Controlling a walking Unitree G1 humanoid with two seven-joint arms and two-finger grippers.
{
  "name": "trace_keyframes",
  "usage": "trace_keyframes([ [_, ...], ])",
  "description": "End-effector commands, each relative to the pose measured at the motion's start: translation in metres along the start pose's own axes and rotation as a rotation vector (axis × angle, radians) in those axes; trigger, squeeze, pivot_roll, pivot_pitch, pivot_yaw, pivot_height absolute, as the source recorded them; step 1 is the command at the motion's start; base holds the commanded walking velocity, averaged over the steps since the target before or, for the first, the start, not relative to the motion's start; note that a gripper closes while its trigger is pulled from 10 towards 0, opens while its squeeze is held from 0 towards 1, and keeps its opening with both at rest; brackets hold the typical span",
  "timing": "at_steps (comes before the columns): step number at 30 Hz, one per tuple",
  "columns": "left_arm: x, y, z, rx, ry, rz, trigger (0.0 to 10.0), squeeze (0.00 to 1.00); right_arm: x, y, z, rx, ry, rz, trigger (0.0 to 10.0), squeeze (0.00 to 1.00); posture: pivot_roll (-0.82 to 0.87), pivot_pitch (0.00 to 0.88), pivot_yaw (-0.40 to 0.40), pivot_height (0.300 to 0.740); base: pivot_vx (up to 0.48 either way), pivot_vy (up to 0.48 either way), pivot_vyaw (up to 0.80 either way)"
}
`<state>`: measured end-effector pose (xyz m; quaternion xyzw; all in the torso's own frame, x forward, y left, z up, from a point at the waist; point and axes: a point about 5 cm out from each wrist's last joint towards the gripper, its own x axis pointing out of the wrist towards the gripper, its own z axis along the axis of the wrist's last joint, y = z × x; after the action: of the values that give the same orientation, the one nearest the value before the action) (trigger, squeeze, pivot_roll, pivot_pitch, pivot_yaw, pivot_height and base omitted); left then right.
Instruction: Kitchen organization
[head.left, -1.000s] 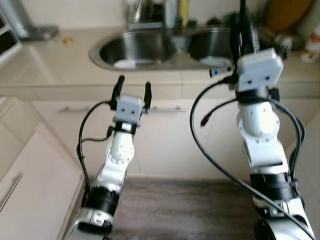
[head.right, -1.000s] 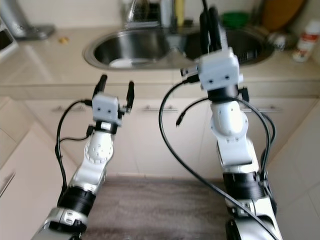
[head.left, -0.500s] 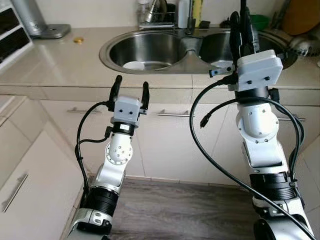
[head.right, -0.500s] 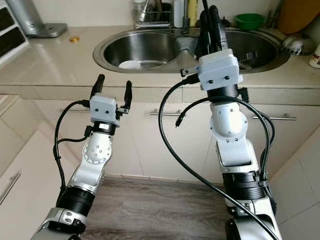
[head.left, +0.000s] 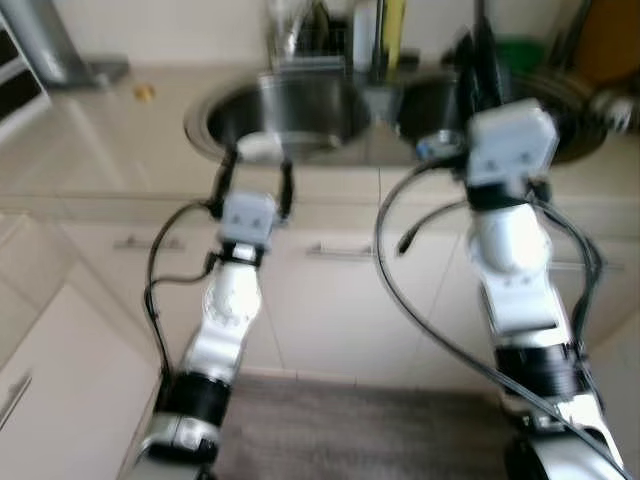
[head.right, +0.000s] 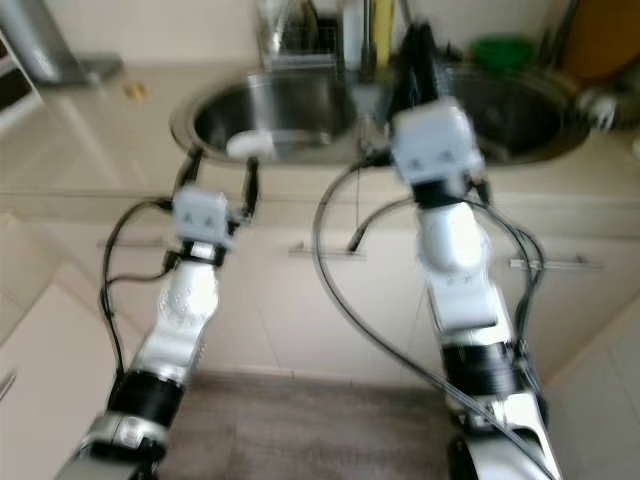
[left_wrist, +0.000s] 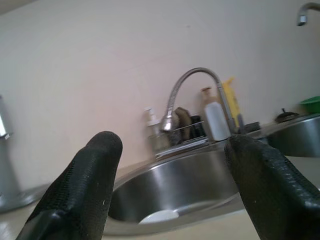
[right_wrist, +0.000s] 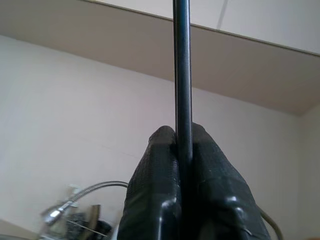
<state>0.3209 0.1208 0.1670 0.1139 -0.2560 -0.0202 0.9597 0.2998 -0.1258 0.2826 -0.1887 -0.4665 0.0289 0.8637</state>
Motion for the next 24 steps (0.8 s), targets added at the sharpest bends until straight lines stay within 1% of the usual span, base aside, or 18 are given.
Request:
trace_keyframes([
  [1,0.0023,-0.0057,0.0037,-0.012,-0.012,-0.015,10.0,0.0,0.0011,-0.0077,0.0003,-0.015,-0.007,-0.021,0.0,0.0,-0.17,0.0,0.053,0.74,0.311,0.0,0.0],
  [24,0.003,-0.0055,0.0039,-0.012,-0.013,-0.018,10.0,0.0,-0.0006,-0.007,-0.0031,-0.003,0.005,-0.03,0.0,0.0,-0.17,0.0,0.055,0.74,0.33,0.0,0.0],
])
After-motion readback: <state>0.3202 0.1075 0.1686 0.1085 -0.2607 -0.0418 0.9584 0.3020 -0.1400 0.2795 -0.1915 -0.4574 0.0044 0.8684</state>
